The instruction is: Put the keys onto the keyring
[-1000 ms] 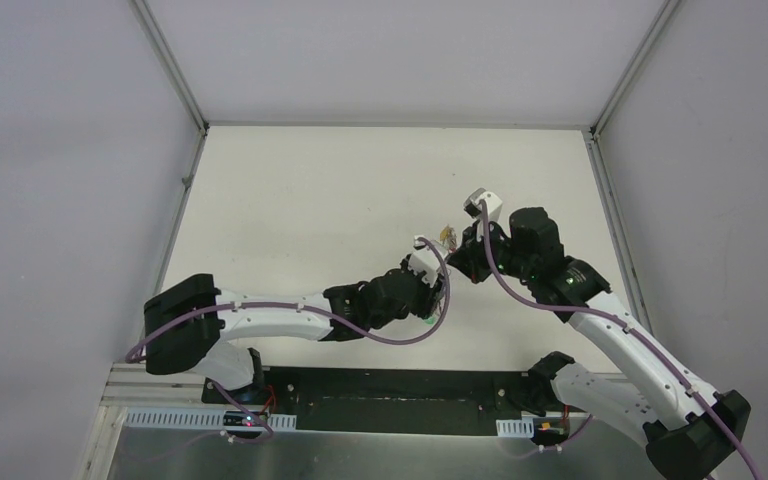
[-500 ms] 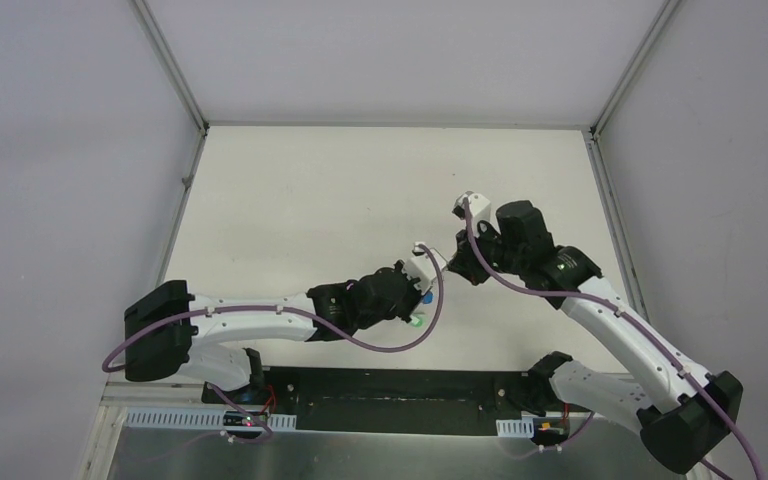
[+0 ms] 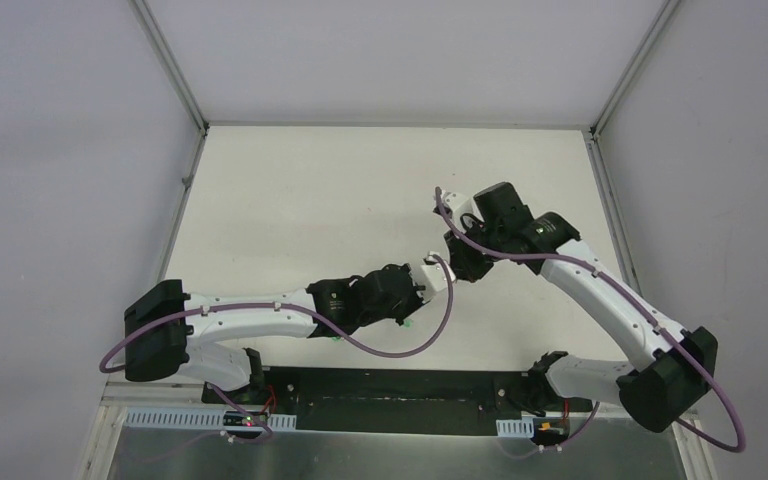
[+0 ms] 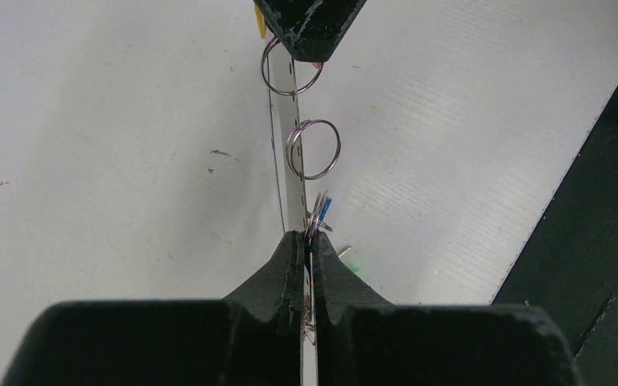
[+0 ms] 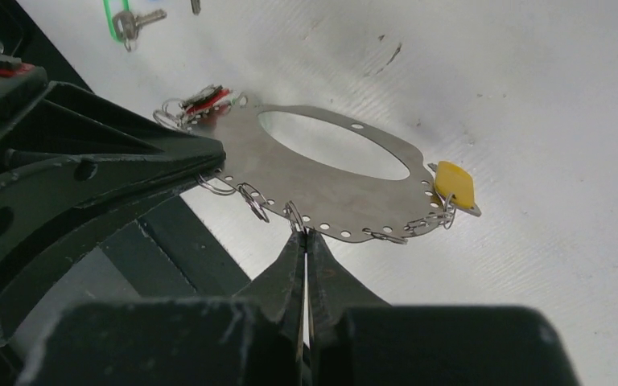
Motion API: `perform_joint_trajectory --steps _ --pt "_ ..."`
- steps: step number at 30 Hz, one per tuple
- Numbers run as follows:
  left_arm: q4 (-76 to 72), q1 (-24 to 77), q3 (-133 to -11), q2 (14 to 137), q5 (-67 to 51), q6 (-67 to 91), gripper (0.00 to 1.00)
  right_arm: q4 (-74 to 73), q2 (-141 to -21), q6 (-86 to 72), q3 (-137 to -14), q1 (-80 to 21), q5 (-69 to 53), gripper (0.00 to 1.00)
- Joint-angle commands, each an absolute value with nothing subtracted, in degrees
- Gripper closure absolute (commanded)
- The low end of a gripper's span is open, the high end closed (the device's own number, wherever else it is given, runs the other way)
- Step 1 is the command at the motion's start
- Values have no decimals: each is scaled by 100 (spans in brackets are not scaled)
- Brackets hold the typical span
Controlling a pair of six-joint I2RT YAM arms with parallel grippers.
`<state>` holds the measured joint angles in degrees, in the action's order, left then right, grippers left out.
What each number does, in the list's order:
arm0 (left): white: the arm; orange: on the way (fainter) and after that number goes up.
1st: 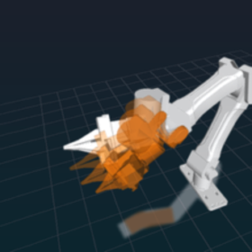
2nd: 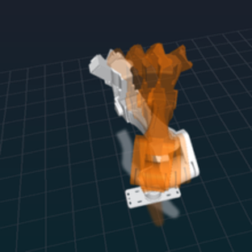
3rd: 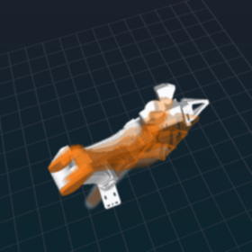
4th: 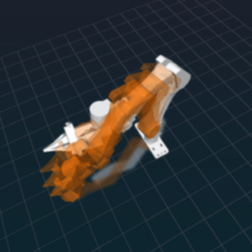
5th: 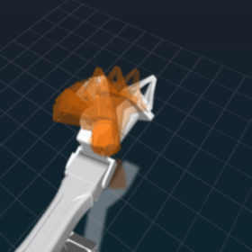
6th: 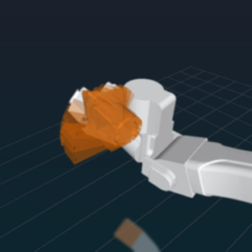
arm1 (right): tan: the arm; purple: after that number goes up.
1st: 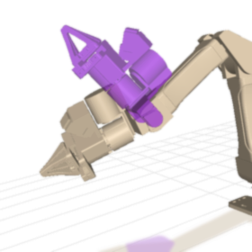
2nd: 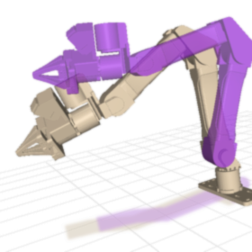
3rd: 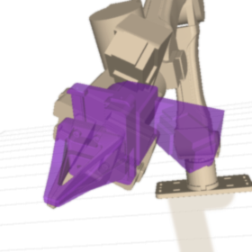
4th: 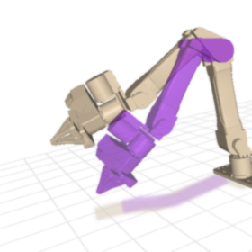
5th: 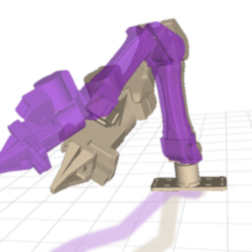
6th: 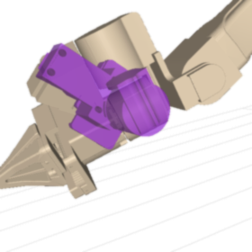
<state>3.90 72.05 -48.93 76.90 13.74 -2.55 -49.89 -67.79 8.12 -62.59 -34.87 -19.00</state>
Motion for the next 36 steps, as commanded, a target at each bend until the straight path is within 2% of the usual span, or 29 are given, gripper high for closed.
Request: perform_joint_trajectory --steps 1,5,6,8,10,14,18,25,31,36 --pt "641 7255 -5140 7602 1026 -738 100 -5888 -7238 1213 -6765 -3489 -2205 100" --pt "710 7251 -5157 7596 779 -1001 99 -6165 -7669 1416 -6781 -3482 -2513 100" --pt "716 7251 -5165 7582 721 -1051 92 -6171 -7714 1420 -6773 -3487 -2509 100" --pt "726 7251 -5176 7520 566 -1125 70 -6126 -7722 1424 -6759 -3485 -2522 100" --pt "691 7251 -5163 7439 405 -1113 56 -6061 -7687 1439 -6759 -3489 -2543 100" --pt "212 7244 -4965 7203 35 -974 46 -5957 -7601 1546 -6744 -3498 -2617 100" --pt "-547 7071 -4583 6953 -545 -622 46 -5890 -7532 1685 -6676 -3494 -2741 100" --pt "-2659 6162 -3496 6581 -2050 627 49 -5866 -7410 1867 -6585 -3523 -2863 100" --pt "-4547 5741 -2745 7005 -2659 1110 50 -5855 -7427 1872 -6587 -3554 -2946 100" --pt "-5916 5707 -2579 7731 -2843 1070 52 -5854 -7420 1880 -6582 -3592 -2974 100"
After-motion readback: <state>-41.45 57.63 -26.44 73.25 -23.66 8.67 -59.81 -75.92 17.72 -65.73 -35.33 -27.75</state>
